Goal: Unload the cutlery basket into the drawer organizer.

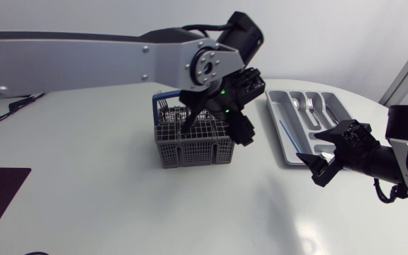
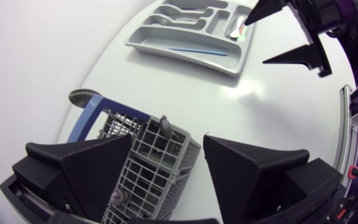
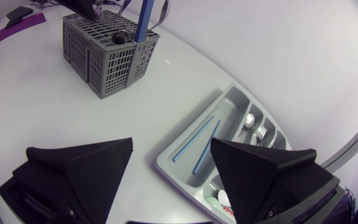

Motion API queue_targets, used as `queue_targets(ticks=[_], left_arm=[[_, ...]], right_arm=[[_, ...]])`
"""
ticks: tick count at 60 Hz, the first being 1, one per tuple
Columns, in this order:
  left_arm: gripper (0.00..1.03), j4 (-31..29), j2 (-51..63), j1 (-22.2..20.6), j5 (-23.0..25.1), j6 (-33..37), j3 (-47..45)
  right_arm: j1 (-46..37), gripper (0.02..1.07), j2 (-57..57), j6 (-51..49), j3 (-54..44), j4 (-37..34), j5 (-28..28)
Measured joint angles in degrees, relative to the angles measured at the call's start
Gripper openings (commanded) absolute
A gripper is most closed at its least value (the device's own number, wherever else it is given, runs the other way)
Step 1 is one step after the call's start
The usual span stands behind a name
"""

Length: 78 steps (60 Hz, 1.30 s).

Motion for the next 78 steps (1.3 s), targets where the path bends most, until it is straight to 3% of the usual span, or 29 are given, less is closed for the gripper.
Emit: queue_targets(ticks=[14, 30, 41, 44, 63, 78], left_arm=[[0.91, -10.71, 10.05, -4.11, -9.03, -5.86, 18.18], [0.86, -14.14, 14.16, -4.68, -13.29, -10.45, 20.63], [0.73, -13.11, 14.53, -4.68, -15.85, -11.45, 19.26], [0.64, -12.11, 14.53, -4.63, -16.35, -11.58, 18.29], [0.46, -6.69, 14.86, -4.63, -19.34, -12.09, 13.66], [0.26, -4.79, 15.04, -4.63, -20.76, -12.07, 12.87]], right_arm=[[-2.69, 0.92, 0.00, 0.00, 0.00, -0.98, -1.14], [-4.13, 0.92, -1.07, -0.02, 0.00, -2.82, -1.53], [-4.17, 0.92, -1.53, -0.02, 0.00, -3.23, -2.01], [-4.17, 0.92, -1.62, -0.02, 0.00, -3.23, -2.12], [-4.90, 0.92, -1.62, -0.02, 0.00, -3.41, -2.51], [-5.66, 0.92, -1.84, -0.04, 0.00, -3.43, -2.89]])
